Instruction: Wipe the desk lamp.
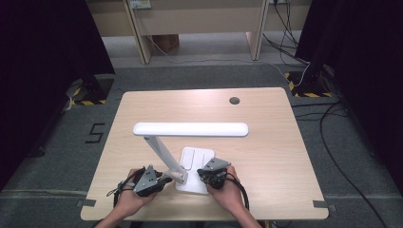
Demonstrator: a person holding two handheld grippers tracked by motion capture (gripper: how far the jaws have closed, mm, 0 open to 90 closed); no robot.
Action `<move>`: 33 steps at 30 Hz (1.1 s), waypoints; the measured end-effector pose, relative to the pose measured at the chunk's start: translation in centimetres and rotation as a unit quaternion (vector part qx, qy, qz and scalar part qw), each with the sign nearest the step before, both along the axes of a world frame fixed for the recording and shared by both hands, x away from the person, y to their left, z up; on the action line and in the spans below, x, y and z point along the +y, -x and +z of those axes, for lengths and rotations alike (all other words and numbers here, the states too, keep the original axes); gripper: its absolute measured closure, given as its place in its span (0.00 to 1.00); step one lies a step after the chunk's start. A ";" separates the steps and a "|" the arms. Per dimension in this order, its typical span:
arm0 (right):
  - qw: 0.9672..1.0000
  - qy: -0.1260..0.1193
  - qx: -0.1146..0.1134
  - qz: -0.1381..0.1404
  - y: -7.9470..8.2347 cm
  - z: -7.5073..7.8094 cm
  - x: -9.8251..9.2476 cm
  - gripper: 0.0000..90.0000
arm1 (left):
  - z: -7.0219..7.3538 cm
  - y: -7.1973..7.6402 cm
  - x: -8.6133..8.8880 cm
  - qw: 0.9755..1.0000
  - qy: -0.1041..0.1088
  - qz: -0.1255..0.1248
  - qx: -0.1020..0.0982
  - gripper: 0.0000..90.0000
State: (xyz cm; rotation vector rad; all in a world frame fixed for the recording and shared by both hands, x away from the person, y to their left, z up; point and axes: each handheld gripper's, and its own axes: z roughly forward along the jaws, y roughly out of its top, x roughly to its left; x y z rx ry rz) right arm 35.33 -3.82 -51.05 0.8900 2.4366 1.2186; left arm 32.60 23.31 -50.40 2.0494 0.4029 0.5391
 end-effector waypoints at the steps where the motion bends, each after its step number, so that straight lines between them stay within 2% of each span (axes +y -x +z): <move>1: 1.000 0.000 0.000 0.000 0.0 0.0 0.0 1.00 | -0.1 0.0 0.0 1.000 -0.001 -0.001 0.002 0.89; 3: 1.000 -0.001 0.000 0.001 0.0 0.0 0.0 1.00 | -0.2 0.0 -0.1 1.000 0.000 -0.002 0.005 0.89; 15: 1.000 -0.001 -0.001 0.001 0.0 0.0 0.0 1.00 | -1.2 -0.4 -0.7 0.999 -0.028 -0.012 0.019 0.88; 27: 1.000 -0.002 0.000 -0.001 0.0 0.0 0.0 0.99 | -0.8 0.0 -0.2 1.000 -0.021 -0.006 0.021 0.89; 30: 1.000 0.006 0.005 -0.006 -0.1 0.2 0.0 0.87 | 0.0 1.2 0.3 0.999 -0.034 -0.005 0.006 0.89; 31: 1.000 0.006 0.005 -0.006 -0.1 0.2 0.0 0.87 | 0.0 1.2 0.3 0.999 -0.034 -0.005 0.006 0.89; 32: 1.000 0.007 0.005 -0.004 0.2 0.6 0.0 0.82 | 0.7 2.0 0.6 0.999 -0.037 -0.007 -0.003 0.89; 33: 1.000 -0.005 0.001 -0.003 0.3 0.9 0.0 0.79 | 1.0 2.3 0.7 0.999 -0.036 -0.008 -0.007 0.89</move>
